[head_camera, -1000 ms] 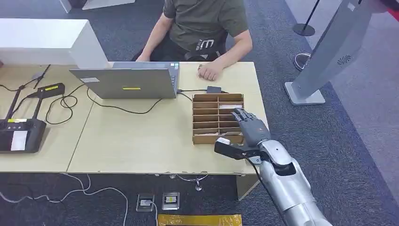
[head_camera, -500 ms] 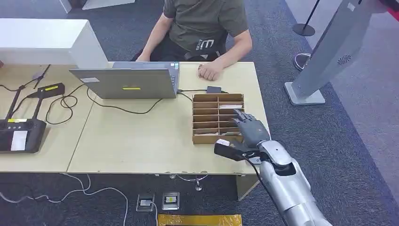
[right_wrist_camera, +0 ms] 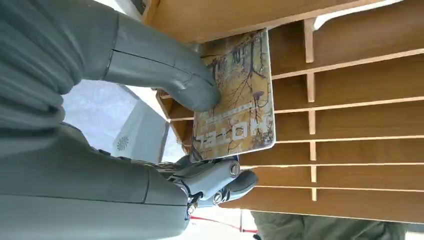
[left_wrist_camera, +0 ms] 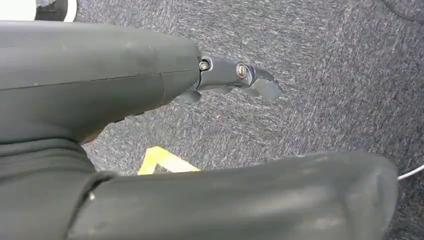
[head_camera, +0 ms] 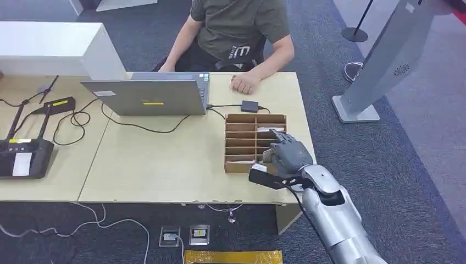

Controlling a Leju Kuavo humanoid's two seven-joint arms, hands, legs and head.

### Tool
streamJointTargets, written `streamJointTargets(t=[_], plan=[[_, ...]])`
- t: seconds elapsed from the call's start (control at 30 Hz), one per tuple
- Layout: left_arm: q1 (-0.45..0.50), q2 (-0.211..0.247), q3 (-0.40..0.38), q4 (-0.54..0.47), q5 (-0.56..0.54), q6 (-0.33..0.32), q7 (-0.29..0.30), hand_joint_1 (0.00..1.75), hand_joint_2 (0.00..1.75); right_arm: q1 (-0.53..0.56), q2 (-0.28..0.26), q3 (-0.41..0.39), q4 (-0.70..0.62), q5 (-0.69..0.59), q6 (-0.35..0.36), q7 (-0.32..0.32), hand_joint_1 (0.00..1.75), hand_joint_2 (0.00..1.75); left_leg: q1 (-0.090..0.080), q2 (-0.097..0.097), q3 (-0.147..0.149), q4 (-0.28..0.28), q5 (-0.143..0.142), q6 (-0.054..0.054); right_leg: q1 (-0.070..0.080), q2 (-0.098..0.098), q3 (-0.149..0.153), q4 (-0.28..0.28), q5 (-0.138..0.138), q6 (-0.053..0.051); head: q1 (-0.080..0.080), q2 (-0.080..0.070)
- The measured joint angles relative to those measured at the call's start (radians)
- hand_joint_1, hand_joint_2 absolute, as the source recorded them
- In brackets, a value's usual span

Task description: Pass the card to the sensor for recognition and then transmit it.

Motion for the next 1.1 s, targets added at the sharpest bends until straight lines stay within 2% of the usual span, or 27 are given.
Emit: streamJointTargets(t=[0.4,0.6,0.83,0.97,1.1], plan=[[-0.002,0.0,0.011,0.0,-0.005,0.0,0.0,0.0,0.0,0.003,0.005,0.0,0.0,-0.019,-0.005,-0.01,1.75,1.75,0.0,0.0,0.0,0.0,0.0,0.0,0.0,0.0,0.0,0.0,0.0,0.0,0.0,0.0],[-0.002,0.0,0.022,0.0,-0.022,0.0,-0.003,0.0,0.0,-0.015,0.005,-0.003,0.0,-0.031,-0.035,-0.006,1.75,1.75,0.0,0.0,0.0,0.0,0.0,0.0,0.0,0.0,0.0,0.0,0.001,0.0,0.0,0.0],[-0.003,0.0,0.035,0.0,-0.048,0.0,-0.013,0.0,0.0,-0.121,0.004,-0.067,-0.074,-0.037,-0.008,0.01,1.75,1.75,0.0,0.001,0.0,0.001,0.002,0.0,0.0,0.001,0.0,0.0,0.003,0.0,0.0,0.0],[-0.003,0.004,0.043,0.0,-0.066,-0.009,-0.024,0.0,0.0,-0.22,0.005,-0.126,-0.145,-0.069,0.025,0.006,1.75,1.75,0.0,0.001,0.0,0.001,0.002,-0.001,0.0,0.001,-0.001,0.0,0.004,0.0,0.0,0.0],[-0.004,0.005,0.05,0.0,-0.077,-0.011,-0.024,0.0,0.0,-0.31,0.018,-0.17,-0.173,-0.084,0.018,-0.01,1.75,1.75,0.0,0.001,0.0,0.001,0.003,0.0,0.0,0.001,0.0,0.0,0.004,0.0,0.0,0.0]])
